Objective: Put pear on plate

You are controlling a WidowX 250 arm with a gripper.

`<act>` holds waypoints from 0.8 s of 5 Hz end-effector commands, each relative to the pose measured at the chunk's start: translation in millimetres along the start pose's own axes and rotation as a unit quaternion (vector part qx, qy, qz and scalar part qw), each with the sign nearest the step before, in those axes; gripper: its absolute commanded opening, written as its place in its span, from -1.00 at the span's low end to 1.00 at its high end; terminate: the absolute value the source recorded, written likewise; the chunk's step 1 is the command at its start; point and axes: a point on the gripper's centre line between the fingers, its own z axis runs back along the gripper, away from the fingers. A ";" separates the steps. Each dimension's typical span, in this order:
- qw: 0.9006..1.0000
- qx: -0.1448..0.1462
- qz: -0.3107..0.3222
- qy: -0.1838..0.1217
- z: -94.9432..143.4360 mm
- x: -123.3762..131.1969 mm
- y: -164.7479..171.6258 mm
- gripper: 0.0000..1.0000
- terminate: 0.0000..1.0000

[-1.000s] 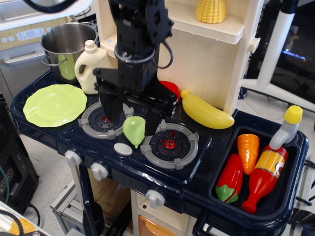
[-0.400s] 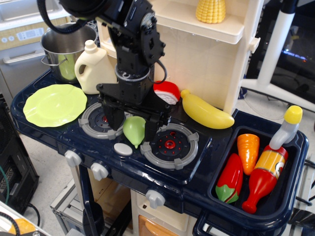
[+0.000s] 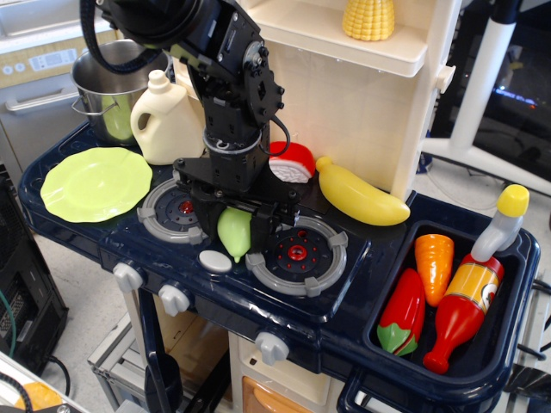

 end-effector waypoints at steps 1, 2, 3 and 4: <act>0.997 0.070 -0.029 -0.028 43.1 17.8 31.2 -1.00 -1.00; 0.991 0.112 -0.067 -0.036 59.1 27.5 73.7 -1.00 -1.00; 0.985 0.126 -0.110 -0.050 57.3 33.2 113.6 -1.00 -1.00; 0.984 0.113 -0.127 -0.059 44.7 32.5 145.6 -1.00 -1.00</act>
